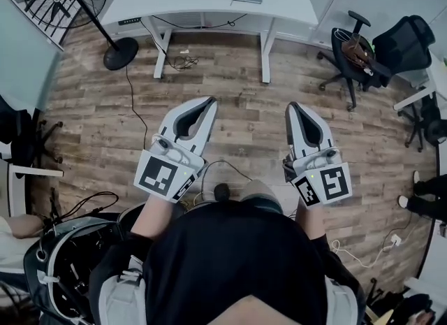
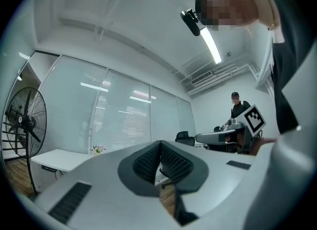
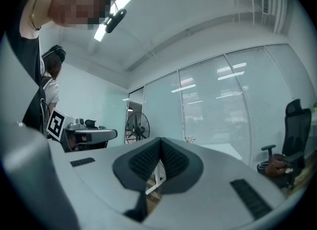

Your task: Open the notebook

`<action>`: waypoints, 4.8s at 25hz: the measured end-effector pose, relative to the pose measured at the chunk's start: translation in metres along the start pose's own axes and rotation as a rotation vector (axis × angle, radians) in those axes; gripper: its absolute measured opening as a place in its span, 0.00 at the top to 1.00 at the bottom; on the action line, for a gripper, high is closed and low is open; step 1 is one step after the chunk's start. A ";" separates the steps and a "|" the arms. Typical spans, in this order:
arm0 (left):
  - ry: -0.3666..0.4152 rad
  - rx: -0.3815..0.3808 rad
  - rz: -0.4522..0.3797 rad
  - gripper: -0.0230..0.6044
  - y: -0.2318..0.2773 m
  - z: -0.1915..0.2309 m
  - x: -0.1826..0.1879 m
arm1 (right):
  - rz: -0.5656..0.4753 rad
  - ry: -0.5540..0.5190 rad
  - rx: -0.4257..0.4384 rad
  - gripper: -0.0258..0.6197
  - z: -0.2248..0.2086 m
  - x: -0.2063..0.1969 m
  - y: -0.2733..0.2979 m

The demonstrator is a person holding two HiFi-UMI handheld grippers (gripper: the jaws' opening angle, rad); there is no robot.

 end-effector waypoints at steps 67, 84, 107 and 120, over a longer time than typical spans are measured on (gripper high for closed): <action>0.037 0.111 -0.005 0.94 0.254 0.218 -0.042 | -0.051 -0.049 0.145 0.95 -0.184 -0.012 0.292; 0.032 0.162 0.008 0.94 0.258 0.226 -0.049 | -0.044 -0.043 0.172 0.95 -0.193 -0.021 0.309; 0.050 0.103 -0.011 0.94 0.311 0.346 -0.066 | -0.044 -0.053 0.117 0.95 -0.201 -0.039 0.428; 0.043 0.049 0.008 0.94 0.351 0.456 -0.079 | -0.027 -0.049 0.070 0.95 -0.202 -0.051 0.536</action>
Point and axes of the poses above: the fingertips, and each gripper's own axes: y forward along the fingers, z to its left, x out of its top, the point moved 3 cm from there along -y, backward along the fingers, and after that the axes turned 15 degrees about -x, right-handed, at the moved point
